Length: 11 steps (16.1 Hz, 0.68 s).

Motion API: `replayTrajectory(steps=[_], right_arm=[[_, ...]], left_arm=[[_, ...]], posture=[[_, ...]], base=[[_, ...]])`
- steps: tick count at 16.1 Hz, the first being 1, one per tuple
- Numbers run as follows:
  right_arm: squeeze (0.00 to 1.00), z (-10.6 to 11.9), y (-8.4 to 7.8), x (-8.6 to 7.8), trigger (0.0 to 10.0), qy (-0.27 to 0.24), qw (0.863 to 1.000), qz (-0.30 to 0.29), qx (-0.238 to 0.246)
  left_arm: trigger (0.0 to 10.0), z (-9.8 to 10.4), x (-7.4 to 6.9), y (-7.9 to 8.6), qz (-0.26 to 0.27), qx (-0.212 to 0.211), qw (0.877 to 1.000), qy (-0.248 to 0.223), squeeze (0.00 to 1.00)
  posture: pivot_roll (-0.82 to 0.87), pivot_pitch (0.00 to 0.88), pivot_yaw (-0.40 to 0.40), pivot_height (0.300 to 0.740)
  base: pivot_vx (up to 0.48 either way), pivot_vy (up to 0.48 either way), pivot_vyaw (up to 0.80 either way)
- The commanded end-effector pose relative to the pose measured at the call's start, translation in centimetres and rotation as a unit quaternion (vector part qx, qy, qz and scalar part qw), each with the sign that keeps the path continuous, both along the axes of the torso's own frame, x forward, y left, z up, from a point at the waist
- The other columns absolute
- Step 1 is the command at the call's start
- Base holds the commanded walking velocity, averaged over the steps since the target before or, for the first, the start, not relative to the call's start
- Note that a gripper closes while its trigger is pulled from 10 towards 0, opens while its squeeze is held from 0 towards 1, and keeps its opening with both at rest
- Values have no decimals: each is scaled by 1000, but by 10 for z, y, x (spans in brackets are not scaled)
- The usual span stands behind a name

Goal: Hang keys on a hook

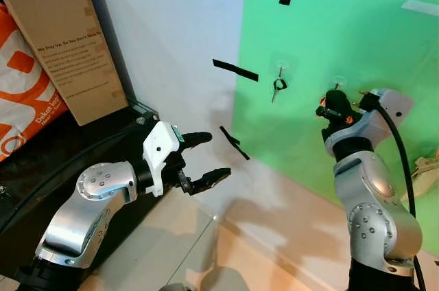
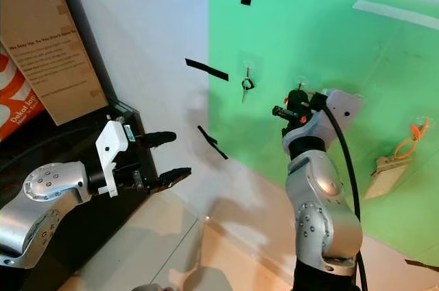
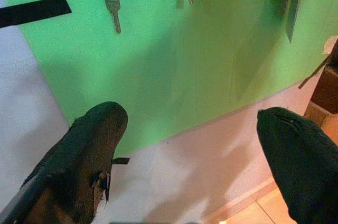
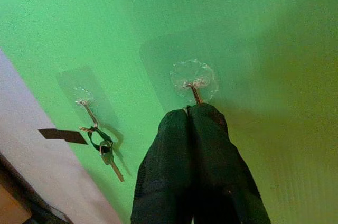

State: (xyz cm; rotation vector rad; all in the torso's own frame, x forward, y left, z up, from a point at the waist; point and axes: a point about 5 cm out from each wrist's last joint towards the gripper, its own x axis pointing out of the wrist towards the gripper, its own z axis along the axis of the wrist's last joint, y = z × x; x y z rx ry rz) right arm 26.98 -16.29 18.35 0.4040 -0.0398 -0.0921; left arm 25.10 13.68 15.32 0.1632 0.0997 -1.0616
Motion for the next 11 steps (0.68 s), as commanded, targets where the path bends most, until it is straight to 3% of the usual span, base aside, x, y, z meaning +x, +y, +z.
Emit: replayTrajectory(steps=[1, 3, 6, 11], right_arm=[[0, -26, -10, -4, 10000, 68, 996, -44, 28], [0, -24, -15, -5, 10000, 64, 996, -52, 41], [0, -10, -20, -7, 10000, 23, 999, -48, 7], [0, 5, -7, -10, 10000, -19, 999, 32, -28]], left_arm=[[10000, 5, 0, -2, -3, 0, 1000, -10, 0], [10000, 13, 4, -5, -3, -1, 1000, -15, 0], [10000, 17, 4, -6, -2, -1, 1000, -19, 0], [10000, 19, 1, -7, -6, 1, 1000, -15, 0]], posture=[[-30, 0, 23, 740], [-32, 0, 19, 740], [-32, 0, 19, 740], [-38, 0, 30, 740]], base=[[0, 0, 0], [0, 0, 0], [0, 0, 0], [0, 0, 0]])
